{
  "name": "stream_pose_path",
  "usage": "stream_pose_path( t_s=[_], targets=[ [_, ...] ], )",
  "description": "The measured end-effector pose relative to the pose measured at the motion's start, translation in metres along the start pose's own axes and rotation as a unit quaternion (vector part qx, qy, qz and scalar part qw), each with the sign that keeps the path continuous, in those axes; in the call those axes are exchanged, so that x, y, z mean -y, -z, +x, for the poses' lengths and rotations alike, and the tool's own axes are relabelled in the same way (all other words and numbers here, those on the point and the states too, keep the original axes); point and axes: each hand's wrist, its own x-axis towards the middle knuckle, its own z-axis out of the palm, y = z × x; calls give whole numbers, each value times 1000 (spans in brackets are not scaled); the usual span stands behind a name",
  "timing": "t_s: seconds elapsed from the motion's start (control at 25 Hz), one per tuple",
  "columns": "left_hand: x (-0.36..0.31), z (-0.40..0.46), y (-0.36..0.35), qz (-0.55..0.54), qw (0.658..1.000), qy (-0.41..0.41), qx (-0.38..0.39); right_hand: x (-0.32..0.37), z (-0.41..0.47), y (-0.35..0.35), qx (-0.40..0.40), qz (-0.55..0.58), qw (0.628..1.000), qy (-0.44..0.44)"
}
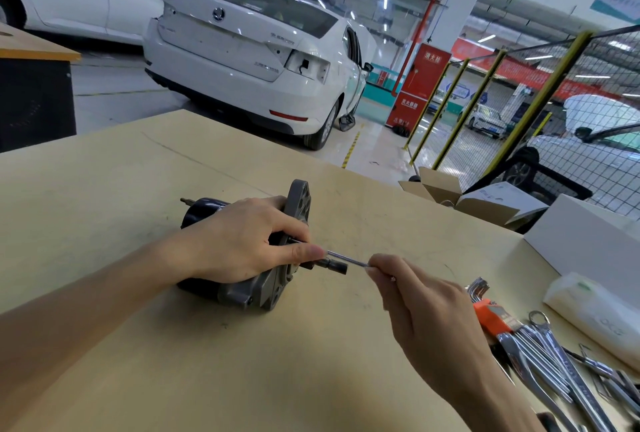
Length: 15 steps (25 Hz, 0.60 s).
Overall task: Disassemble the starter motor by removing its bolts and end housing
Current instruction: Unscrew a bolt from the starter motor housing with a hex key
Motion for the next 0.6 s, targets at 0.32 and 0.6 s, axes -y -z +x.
stream_pose_path(
  t_s=[0.32, 0.6],
  targets=[
    [3, 0, 0, 3, 1000, -2, -1, 9, 3, 2, 187, 567, 730, -333],
    [0, 0, 0, -12, 1000, 8, -11, 6, 7, 2, 181, 669, 622, -366]
  ],
)
